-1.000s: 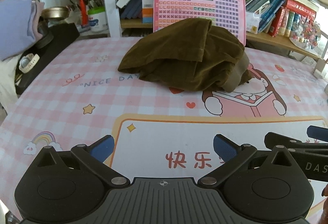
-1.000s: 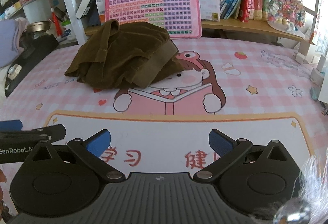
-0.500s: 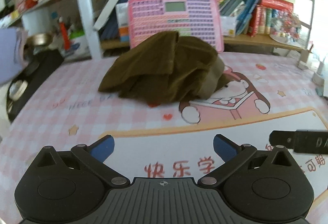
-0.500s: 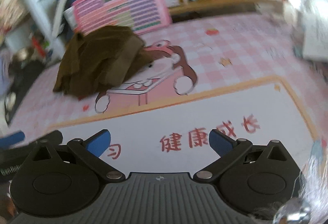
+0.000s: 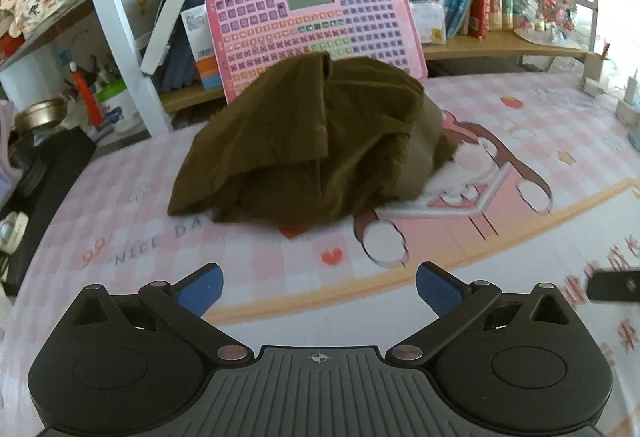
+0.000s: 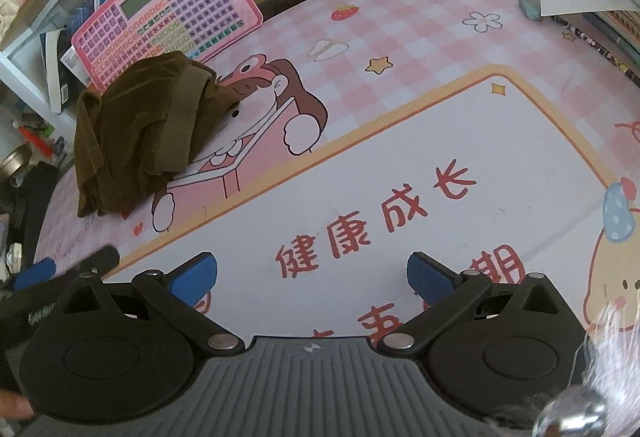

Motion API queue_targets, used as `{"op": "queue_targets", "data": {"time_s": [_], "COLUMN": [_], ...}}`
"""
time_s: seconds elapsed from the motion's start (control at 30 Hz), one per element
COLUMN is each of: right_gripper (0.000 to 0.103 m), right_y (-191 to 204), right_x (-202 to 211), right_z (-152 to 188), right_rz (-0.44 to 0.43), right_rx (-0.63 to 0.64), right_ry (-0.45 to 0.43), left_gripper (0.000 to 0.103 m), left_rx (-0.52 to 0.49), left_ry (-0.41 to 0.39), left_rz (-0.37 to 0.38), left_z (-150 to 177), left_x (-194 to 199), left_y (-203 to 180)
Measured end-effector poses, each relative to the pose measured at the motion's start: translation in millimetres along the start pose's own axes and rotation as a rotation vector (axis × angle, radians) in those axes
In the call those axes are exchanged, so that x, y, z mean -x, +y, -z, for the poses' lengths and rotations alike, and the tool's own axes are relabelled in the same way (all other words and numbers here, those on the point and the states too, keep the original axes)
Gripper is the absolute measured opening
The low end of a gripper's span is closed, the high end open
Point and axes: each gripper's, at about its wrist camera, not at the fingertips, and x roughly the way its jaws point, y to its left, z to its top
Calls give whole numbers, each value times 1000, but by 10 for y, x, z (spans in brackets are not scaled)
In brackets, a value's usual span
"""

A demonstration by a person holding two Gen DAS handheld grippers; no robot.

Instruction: Fold clothes

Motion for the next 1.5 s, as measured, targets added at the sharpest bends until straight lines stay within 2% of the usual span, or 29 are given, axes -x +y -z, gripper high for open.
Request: {"op": "queue_targets", "data": {"time_s": [0.33, 0.5, 0.57, 0.6, 0.63, 0.73, 0.8, 0.97, 1.17, 1.23, 1.33, 1.5], "right_gripper": [103, 103, 103, 103, 103, 103, 103, 103, 103, 103, 103, 103], "right_y": [40, 66, 94, 108, 111, 91, 78, -46, -50, -73, -176, -250], "right_x": [64, 105, 119, 125, 131, 147, 158, 112, 8, -39, -153, -280], "right_z": [-4, 9, 13, 11, 8, -6, -16, -57, -118, -116, -71, 68], "right_rz": [58, 44, 36, 32, 16, -57, -106, -283, -460, -541, -662, -705], "right_rx": [-57, -77, -75, -72, -77, -107, -127, -277, -333, -383, -525, -625], "right_ry": [-53, -68, -71, -73, -73, -68, -65, -15, 47, 82, 154, 251], "left_gripper": [103, 103, 92, 80, 61, 25, 14, 11, 9, 9, 9, 6], "left_rx": [0, 28, 30, 27, 30, 43, 84, 191, 340, 344, 372, 445], "left_ry": [-104, -113, -84, -71, -76, -70, -60, -92, -151, -169, -166, -121], "left_rz": [45, -1, -33, -26, 4, 93, 156, 268, 406, 410, 395, 387], "left_z": [-476, -673, -705, -708, -696, -685, -693, -570, -355, -325, -229, -16], "left_x": [-414, -696, -839, -904, -913, -849, -716, -142, 644, 799, 885, 942], "left_y": [75, 95, 118, 142, 172, 249, 327, 479, 561, 522, 473, 442]}}
